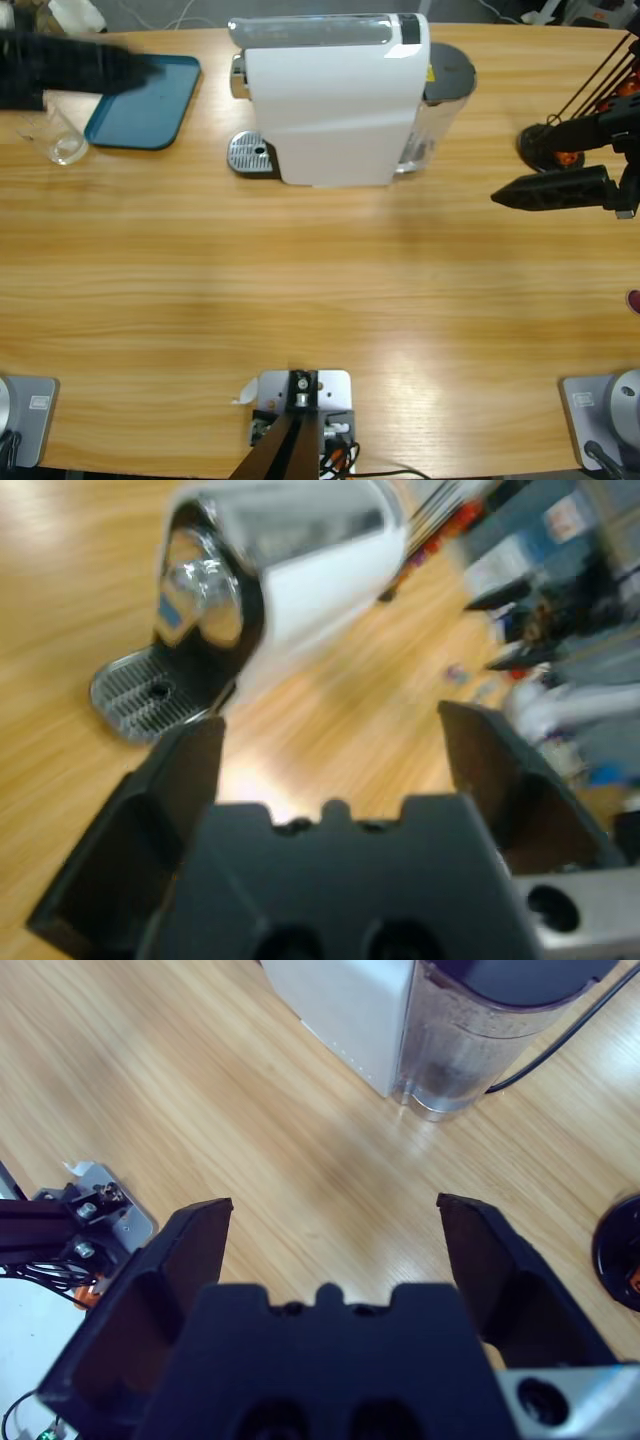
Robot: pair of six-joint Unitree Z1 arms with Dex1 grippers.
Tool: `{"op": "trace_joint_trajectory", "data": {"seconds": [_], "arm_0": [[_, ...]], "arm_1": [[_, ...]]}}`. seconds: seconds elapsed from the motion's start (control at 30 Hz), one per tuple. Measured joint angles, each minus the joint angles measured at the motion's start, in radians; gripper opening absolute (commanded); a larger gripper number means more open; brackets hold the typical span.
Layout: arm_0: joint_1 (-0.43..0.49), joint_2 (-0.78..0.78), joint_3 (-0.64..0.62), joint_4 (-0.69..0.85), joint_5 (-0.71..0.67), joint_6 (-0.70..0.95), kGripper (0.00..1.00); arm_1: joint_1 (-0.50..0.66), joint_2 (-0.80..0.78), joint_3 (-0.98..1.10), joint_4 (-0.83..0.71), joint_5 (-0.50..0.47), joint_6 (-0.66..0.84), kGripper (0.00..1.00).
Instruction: Pour coffee
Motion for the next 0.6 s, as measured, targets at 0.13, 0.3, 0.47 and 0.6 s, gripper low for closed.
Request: {"op": "trace_joint_trajectory", "data": {"seconds": [0.13,0.3,0.47,0.6], "arm_0": [[0.113,0.063,-0.003,-0.136,-0.139,-0.131,0.78],[0.151,0.136,-0.003,-0.193,-0.219,-0.208,0.775],[0.153,0.252,-0.003,-0.271,-0.366,-0.252,0.769],[0.147,0.33,-0.003,-0.37,-0.409,-0.303,0.688]], "arm_1": [[-0.017,-0.013,0.014,-0.007,0.003,0.0,0.886],[-0.054,-0.052,0.026,-0.018,0.003,0.004,0.861],[-0.064,-0.068,0.033,-0.026,-0.009,0.012,0.849],[-0.064,-0.075,0.045,-0.036,-0.012,0.014,0.849]]}}
